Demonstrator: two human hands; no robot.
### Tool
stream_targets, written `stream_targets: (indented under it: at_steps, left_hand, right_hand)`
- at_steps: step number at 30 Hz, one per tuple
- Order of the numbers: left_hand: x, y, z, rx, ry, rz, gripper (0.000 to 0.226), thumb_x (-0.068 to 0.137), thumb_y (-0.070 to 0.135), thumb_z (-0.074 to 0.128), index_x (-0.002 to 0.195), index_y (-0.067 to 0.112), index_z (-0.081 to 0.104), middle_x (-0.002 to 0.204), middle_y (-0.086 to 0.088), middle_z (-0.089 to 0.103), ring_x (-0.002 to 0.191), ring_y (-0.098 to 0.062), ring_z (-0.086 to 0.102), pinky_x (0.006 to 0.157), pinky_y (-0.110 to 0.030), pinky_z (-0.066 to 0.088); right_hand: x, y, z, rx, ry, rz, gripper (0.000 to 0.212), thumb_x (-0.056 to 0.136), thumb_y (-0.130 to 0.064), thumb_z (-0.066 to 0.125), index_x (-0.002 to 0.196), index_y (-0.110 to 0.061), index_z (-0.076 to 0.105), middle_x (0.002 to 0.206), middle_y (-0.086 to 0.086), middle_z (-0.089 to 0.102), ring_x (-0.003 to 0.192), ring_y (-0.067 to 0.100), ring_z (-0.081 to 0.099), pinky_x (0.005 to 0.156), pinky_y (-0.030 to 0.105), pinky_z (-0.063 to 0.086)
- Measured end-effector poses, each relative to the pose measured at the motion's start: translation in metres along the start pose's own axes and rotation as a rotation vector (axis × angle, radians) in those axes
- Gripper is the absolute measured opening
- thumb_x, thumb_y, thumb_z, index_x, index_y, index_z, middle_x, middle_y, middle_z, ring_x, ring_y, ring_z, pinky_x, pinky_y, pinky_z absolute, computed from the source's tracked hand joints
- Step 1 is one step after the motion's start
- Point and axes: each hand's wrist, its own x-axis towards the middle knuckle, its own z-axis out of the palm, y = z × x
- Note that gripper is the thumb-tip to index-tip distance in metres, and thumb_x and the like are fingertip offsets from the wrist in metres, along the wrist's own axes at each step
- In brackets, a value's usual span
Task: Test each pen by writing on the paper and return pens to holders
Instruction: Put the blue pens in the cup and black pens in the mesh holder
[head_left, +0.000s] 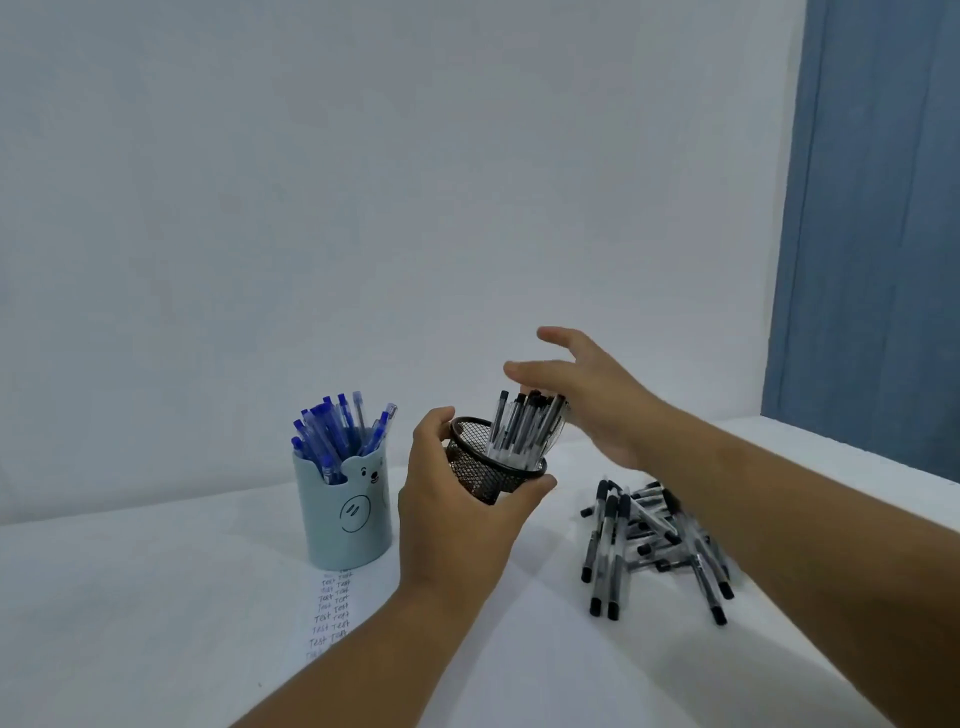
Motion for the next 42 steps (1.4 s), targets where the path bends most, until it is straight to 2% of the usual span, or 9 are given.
stream_targets:
  at_steps: [3, 7, 14, 19, 23, 29, 35, 39, 42]
  left_hand:
    - [-0.001, 0.004, -0.003, 0.018, -0.040, 0.043, 0.090, 0.058, 0.049, 0.094, 0.128, 0.043, 0.039, 0.113, 0.025, 0.057, 0.101, 0.003, 0.062, 0.081, -0.010, 0.051]
    - [-0.005, 0.010, -0.004, 0.046, -0.114, 0.093, 0.091, 0.056, 0.058, 0.090, 0.130, 0.040, 0.041, 0.110, 0.021, 0.061, 0.098, 0.000, 0.064, 0.080, -0.020, 0.056]
    - [-0.010, 0.018, 0.001, 0.084, -0.177, 0.183, 0.090, 0.053, 0.068, 0.079, 0.128, 0.034, 0.045, 0.111, 0.015, 0.062, 0.101, 0.004, 0.059, 0.082, -0.019, 0.051]
    - [-0.014, 0.019, 0.001, 0.100, -0.174, 0.204, 0.087, 0.056, 0.060, 0.084, 0.128, 0.033, 0.045, 0.113, 0.012, 0.060, 0.102, -0.007, 0.061, 0.085, -0.031, 0.055]
    - [-0.015, 0.019, 0.001, 0.104, -0.173, 0.194, 0.086, 0.056, 0.056, 0.085, 0.129, 0.030, 0.047, 0.114, 0.010, 0.060, 0.102, -0.010, 0.060, 0.084, -0.025, 0.051]
    - [-0.015, 0.018, 0.002, 0.097, -0.169, 0.194, 0.086, 0.057, 0.055, 0.087, 0.129, 0.030, 0.047, 0.112, 0.012, 0.060, 0.102, -0.008, 0.061, 0.083, -0.023, 0.051]
    - [-0.013, 0.016, 0.001, 0.091, -0.170, 0.188, 0.084, 0.058, 0.055, 0.087, 0.128, 0.032, 0.046, 0.113, 0.013, 0.061, 0.102, -0.005, 0.061, 0.083, -0.022, 0.049]
    - [-0.012, 0.014, 0.001, 0.090, -0.170, 0.186, 0.084, 0.057, 0.058, 0.085, 0.127, 0.033, 0.046, 0.113, 0.012, 0.061, 0.104, -0.008, 0.061, 0.084, -0.024, 0.050]
    - [-0.012, 0.013, 0.000, 0.091, -0.167, 0.182, 0.085, 0.058, 0.060, 0.084, 0.129, 0.032, 0.046, 0.115, 0.011, 0.060, 0.105, -0.009, 0.060, 0.086, -0.028, 0.052]
  right_hand:
    - [-0.006, -0.006, -0.025, -0.151, -0.027, -0.042, 0.061, 0.091, -0.049, 0.066, 0.143, -0.030, 0.042, 0.128, -0.006, 0.063, 0.120, 0.014, 0.059, 0.109, 0.040, 0.043]
    - [-0.029, 0.005, -0.078, -0.476, -0.093, -0.073, 0.030, 0.102, -0.021, 0.056, 0.127, -0.035, 0.056, 0.120, -0.011, 0.069, 0.114, 0.010, 0.064, 0.105, 0.042, 0.049]
    - [-0.085, 0.030, -0.144, -1.332, -0.365, -0.072, 0.085, 0.081, 0.015, 0.042, 0.134, -0.051, 0.043, 0.145, -0.026, 0.042, 0.134, 0.006, 0.042, 0.108, 0.036, 0.042]
    - [-0.093, 0.033, -0.149, -1.678, -0.540, -0.126, 0.112, 0.075, 0.020, 0.047, 0.158, -0.038, -0.001, 0.167, -0.015, 0.002, 0.152, 0.012, 0.012, 0.114, 0.035, 0.036]
    - [-0.086, 0.046, -0.138, -1.704, -0.586, -0.243, 0.106, 0.077, 0.017, 0.047, 0.159, -0.032, 0.003, 0.167, -0.011, 0.004, 0.154, 0.013, 0.003, 0.120, 0.036, 0.027]
    - [-0.077, 0.054, -0.121, -1.543, -0.542, -0.196, 0.063, 0.077, -0.002, 0.051, 0.134, -0.025, 0.041, 0.126, -0.004, 0.047, 0.112, 0.019, 0.048, 0.092, 0.030, 0.044]
    - [-0.080, 0.069, -0.118, -1.458, -0.504, -0.257, 0.036, 0.084, -0.021, 0.049, 0.119, -0.020, 0.039, 0.109, -0.004, 0.044, 0.094, 0.015, 0.041, 0.086, 0.041, 0.046]
    - [-0.078, 0.075, -0.124, -1.402, -0.461, -0.352, 0.053, 0.085, -0.022, 0.045, 0.138, -0.021, 0.040, 0.118, -0.004, 0.045, 0.096, 0.005, 0.031, 0.087, 0.027, 0.037]
    - [-0.078, 0.083, -0.127, -1.351, -0.415, -0.420, 0.041, 0.090, -0.017, 0.047, 0.131, -0.018, 0.049, 0.114, -0.003, 0.047, 0.093, 0.007, 0.037, 0.082, 0.020, 0.035]
